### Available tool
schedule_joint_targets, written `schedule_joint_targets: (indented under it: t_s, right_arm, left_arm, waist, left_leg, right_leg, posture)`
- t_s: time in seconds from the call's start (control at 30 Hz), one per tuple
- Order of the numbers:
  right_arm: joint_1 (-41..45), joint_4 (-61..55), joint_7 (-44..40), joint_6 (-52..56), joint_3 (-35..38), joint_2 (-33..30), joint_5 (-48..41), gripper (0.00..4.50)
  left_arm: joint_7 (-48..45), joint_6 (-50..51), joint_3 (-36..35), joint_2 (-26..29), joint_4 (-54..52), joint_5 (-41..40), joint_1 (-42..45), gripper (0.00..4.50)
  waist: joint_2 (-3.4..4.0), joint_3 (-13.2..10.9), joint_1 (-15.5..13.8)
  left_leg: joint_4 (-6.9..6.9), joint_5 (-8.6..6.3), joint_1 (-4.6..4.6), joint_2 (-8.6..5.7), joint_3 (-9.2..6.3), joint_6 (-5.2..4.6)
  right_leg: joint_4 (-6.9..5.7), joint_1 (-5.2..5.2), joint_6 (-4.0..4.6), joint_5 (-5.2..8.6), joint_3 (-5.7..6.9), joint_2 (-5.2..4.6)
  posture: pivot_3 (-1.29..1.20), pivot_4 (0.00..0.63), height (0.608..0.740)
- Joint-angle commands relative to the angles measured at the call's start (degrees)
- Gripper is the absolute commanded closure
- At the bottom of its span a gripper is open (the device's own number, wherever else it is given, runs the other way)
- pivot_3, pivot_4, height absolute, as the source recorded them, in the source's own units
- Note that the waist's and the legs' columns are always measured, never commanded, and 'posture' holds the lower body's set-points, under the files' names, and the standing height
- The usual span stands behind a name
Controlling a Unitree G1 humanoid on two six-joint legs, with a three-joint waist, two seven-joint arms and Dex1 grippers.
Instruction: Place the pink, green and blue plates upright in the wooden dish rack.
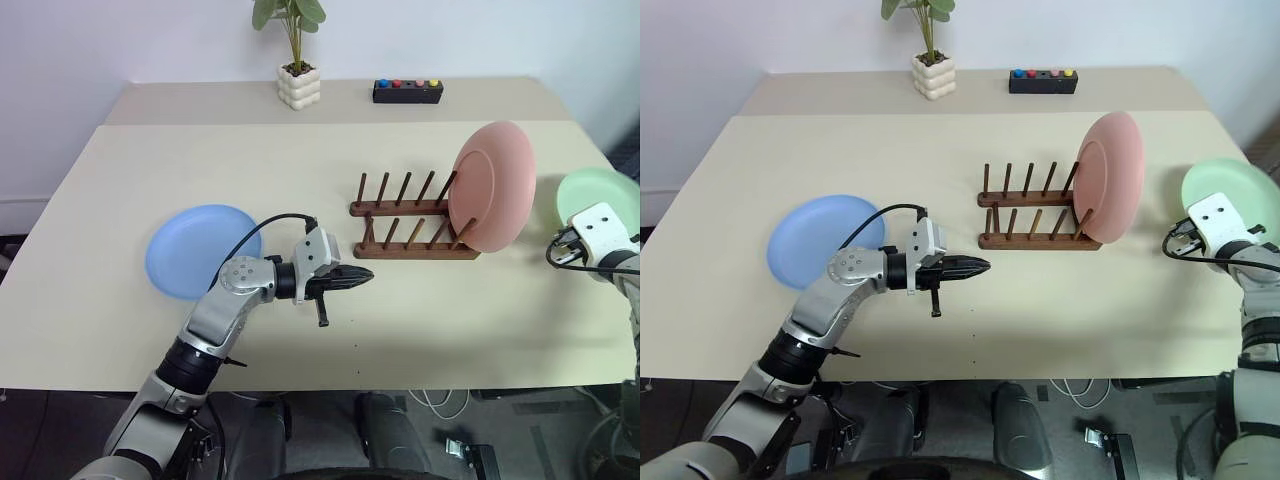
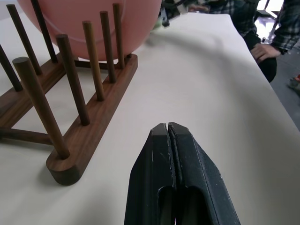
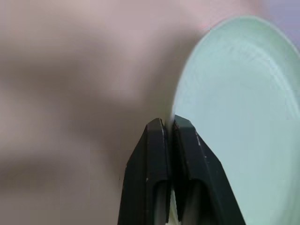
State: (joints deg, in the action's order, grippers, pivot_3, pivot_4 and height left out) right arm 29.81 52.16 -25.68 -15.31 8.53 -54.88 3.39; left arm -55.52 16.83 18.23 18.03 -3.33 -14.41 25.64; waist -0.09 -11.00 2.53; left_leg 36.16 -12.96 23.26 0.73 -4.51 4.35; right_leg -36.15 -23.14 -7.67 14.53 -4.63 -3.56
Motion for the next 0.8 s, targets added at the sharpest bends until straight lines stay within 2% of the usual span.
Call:
schedule_joint_targets:
  t_s: [0.03, 0.17, 0.3, 0.43, 0.53, 0.6, 0.8]
  right_arm:
    - [-0.48, -18.08, 4.36, -0.20, 8.53, -3.83, -3.80, 4.43]
    - [-2.05, -37.66, 1.39, 3.96, 11.17, -3.85, -6.96, 4.43]
    - [-0.70, -49.93, -2.47, 8.66, 10.25, -2.27, -11.43, 4.43]
    - [3.18, -67.44, -9.35, 20.87, 6.68, 2.57, -31.26, 4.43]
    - [3.37, -76.17, -10.72, 32.81, 6.12, 5.04, -47.65, 4.43]
    - [1.91, -79.27, -10.64, 38.04, 6.65, 6.53, -56.42, 4.43]
    - [-3.98, -78.21, -6.58, 48.24, 9.58, 10.62, -72.05, 4.43]
  left_arm:
    - [0.09, -1.12, -1.13, -0.22, -1.12, -0.80, 0.36, 4.50]
    - [0.23, -1.84, -1.27, -0.69, 0.27, -0.60, 1.19, 4.50]
    - [0.33, -2.34, -1.60, -0.86, 1.15, -0.59, 1.80, 4.50]
    - [1.03, -2.27, -3.81, 0.19, 1.55, -0.96, 1.98, 4.50]
    - [0.95, -2.16, -4.68, 1.36, 1.08, -0.89, 1.21, 4.50]
    - [0.85, -1.98, -4.98, 1.86, 0.45, -0.97, 0.62, 4.50]
    - [0.92, -0.95, -5.21, 2.46, -1.94, -1.50, -0.66, 4.50]
  waist:
    - [0.10, 0.00, 0.17]
    - [0.11, 0.01, 0.16]
    - [0.06, -0.01, -0.24]
    - [0.06, -0.02, 0.04]
    - [0.05, -0.03, -0.11]
    - [-0.03, -0.03, -0.51]
    - [-0.11, -0.01, -1.88]
  left_leg:
    - [-0.02, 0.00, -0.02, 0.00, 0.02, 0.00]
    - [-0.07, 0.00, -0.10, 0.05, -0.01, 0.00]
    - [0.01, 0.00, -0.05, 0.05, -0.02, 0.00]
    - [0.02, 0.00, -0.02, 0.05, -0.04, 0.00]
    - [-0.04, 0.00, -0.01, 0.08, -0.14, -0.01]
    - [-0.01, 0.00, 0.06, 0.08, -0.23, -0.01]
    - [0.13, 0.00, 0.10, 0.05, -0.22, -0.01]
  right_leg:
    - [-0.01, -0.02, 0.00, 0.00, -0.02, 0.01]
    - [-0.08, -0.02, -0.02, 0.00, -0.01, 0.08]
    - [-0.07, 0.01, -0.02, 0.00, 0.00, 0.06]
    - [-0.07, 0.00, -0.01, 0.00, 0.01, 0.05]
    - [-0.10, -0.03, 0.00, 0.00, 0.08, 0.08]
    - [-0.09, -0.01, 0.00, 0.00, 0.18, 0.06]
    - [-0.03, 0.04, 0.24, 0.10, 0.19, 0.02]
  posture:
    - [0.00, 0.150, 0.730]
    - [0.00, 0.150, 0.730]
    - [0.00, 0.150, 0.730]
    - [0.00, 0.150, 0.730]
    - [0.00, 0.150, 0.730]
    - [0.00, 0.150, 0.730]
    - [0.00, 0.150, 0.730]
